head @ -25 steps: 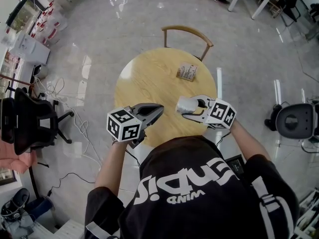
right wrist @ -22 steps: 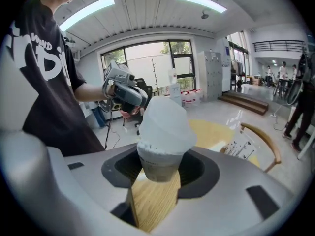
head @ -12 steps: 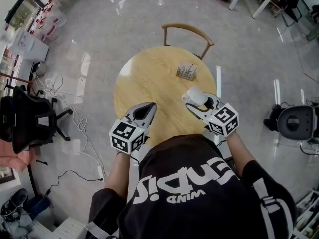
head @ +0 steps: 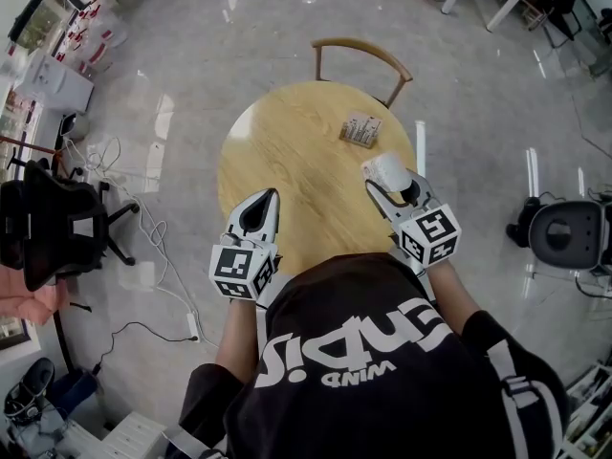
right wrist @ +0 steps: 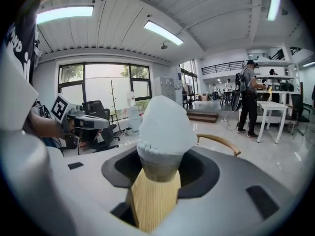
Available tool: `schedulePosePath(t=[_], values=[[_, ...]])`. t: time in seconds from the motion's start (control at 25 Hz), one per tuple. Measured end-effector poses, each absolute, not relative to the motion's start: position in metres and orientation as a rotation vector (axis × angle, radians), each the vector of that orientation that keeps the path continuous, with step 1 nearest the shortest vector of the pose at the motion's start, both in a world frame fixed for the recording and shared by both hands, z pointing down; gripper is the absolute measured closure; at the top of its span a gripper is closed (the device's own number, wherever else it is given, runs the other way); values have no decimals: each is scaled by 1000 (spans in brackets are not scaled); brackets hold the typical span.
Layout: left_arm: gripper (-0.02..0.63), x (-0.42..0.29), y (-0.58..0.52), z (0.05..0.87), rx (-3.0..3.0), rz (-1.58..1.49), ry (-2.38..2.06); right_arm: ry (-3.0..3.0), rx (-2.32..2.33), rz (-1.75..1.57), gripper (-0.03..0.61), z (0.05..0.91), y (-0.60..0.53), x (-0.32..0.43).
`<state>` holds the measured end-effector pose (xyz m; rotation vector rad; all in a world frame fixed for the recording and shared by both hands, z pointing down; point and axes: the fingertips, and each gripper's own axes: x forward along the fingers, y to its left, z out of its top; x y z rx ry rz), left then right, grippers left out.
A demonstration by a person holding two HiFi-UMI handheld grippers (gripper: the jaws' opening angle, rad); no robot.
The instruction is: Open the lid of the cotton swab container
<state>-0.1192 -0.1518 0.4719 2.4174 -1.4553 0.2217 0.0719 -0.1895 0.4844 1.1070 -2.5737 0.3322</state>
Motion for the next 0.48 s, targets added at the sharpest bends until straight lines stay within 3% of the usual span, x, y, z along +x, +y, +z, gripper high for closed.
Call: schedulePosePath(t=[0.48], values=[[604,-140,-149,473,2320,184,-1649,-2555,1224,320,387,487,-193,83]])
